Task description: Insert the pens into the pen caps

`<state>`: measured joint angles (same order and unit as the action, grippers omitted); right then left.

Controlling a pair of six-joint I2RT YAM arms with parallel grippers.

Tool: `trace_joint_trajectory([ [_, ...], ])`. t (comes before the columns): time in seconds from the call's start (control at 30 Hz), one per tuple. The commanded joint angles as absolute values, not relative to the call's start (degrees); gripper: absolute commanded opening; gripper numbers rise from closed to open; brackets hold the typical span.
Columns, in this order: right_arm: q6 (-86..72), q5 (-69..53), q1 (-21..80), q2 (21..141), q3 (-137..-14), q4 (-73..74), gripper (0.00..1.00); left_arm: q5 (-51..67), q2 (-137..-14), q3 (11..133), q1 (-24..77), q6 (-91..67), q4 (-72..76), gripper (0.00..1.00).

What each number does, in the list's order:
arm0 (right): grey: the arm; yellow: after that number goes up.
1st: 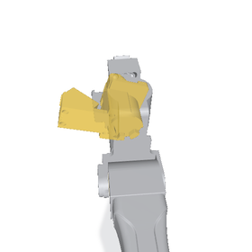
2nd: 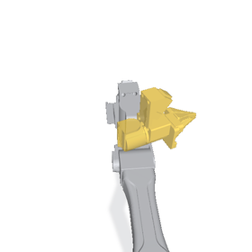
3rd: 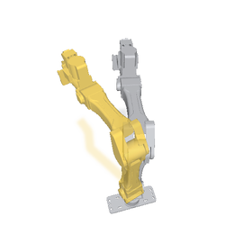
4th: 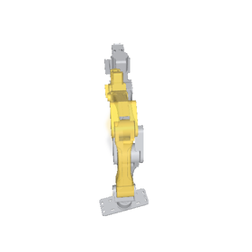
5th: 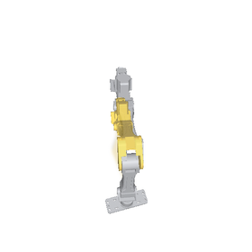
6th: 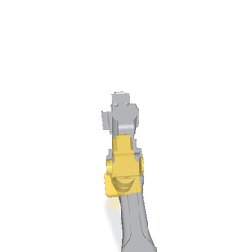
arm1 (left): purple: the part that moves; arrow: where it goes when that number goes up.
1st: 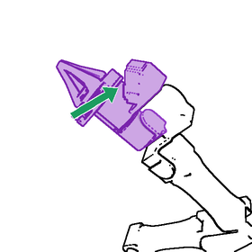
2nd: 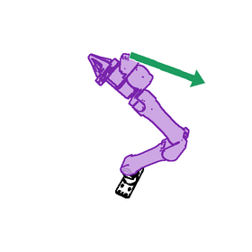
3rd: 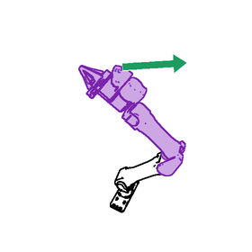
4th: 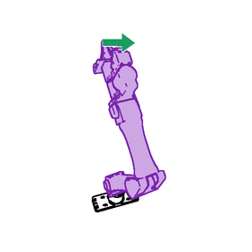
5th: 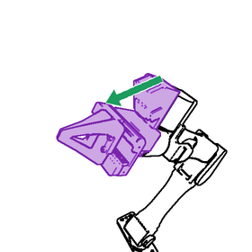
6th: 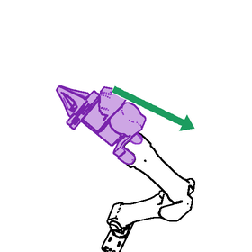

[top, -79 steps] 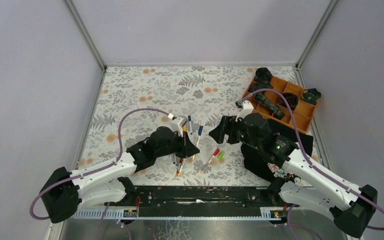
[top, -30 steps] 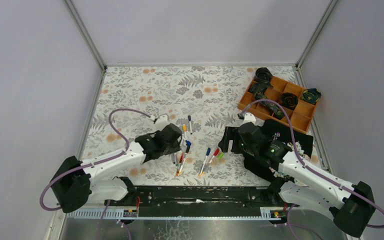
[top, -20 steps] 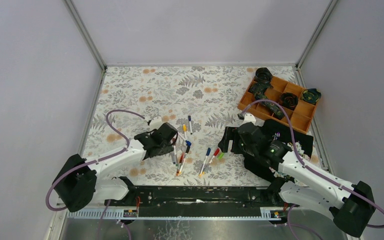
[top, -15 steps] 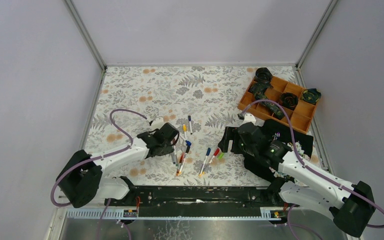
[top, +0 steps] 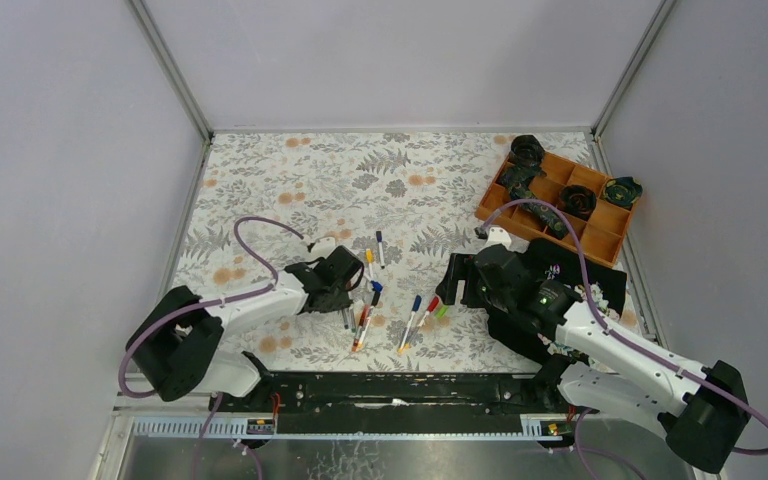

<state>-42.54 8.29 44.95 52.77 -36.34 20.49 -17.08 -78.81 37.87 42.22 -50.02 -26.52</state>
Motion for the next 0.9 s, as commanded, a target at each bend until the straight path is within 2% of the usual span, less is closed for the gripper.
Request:
trace_joint_trajectory([
  [0.0,-42.97,8.25,45.17,53.09,-36.65,19.61,0.83,-17.39,-80.39,37.99,41.8,-48.87,-25.29,0.19],
  [0.2,-43.17,7.51,45.18,53.34,-36.73,18.85,0.83,-17.15,-80.34,35.52,41.39,-49.01,-26.1,0.0],
  [0.47,-45.66,0.64,45.13,54.54,-36.07,11.41,0.83,-10.63,-67.75,32.58,41.64,-41.91,-20.21,0.0],
  [0.63,-49.3,-5.59,45.18,56.28,-35.39,2.99,0.86,1.89,-55.76,29.55,42.14,-36.99,-10.75,0.0],
  [0.77,-52.45,-10.46,45.18,57.88,-34.99,-3.03,0.86,13.34,-52.04,28.61,43.23,-37.4,-3.32,0.0],
  [0.87,-54.87,-13.34,45.18,58.92,-34.63,-6.83,0.86,16.74,-50.52,28.74,44.83,-38.38,0.21,0.0],
])
